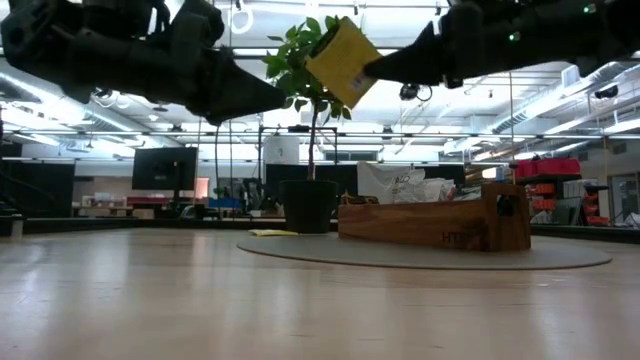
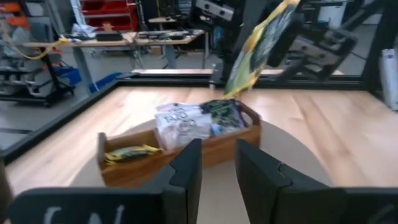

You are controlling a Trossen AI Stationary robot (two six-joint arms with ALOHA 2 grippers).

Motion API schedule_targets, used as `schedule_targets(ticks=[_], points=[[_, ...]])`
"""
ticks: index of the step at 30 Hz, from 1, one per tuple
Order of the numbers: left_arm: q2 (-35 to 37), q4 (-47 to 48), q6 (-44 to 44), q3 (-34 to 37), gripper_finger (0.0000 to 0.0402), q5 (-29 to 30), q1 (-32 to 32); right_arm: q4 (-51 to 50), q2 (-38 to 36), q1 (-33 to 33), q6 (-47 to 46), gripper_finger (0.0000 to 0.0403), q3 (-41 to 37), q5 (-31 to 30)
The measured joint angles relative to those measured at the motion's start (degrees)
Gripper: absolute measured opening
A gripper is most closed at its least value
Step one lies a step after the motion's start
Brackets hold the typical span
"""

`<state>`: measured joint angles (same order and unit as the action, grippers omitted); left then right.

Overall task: Pick & Place Tea
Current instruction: Put the yellow tea bag into the left section of the wooden organizer

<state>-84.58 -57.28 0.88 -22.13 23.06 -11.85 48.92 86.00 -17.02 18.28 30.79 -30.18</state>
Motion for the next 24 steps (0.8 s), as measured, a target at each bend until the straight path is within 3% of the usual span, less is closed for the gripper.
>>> schedule_targets(ticks=[7,13,24], points=[[0.0,-3.3,-1.9,-0.4,0.0099,-3.0,3.6,1.7,0.0,4.4,-3.2,0.0004,0.0,2.0],[-0.1,-5.2,-2.7,-0.4,0.0099,-5.3,5.9,5.1,0.0,8.2,-5.7,0.0004,0.0,10.2],[-0.1,-10.4,-6.2,-0.6,0.0099,-8.1,7.3,5.0,0.0,11.2,-6.0,0.0004,2.8,15.3]])
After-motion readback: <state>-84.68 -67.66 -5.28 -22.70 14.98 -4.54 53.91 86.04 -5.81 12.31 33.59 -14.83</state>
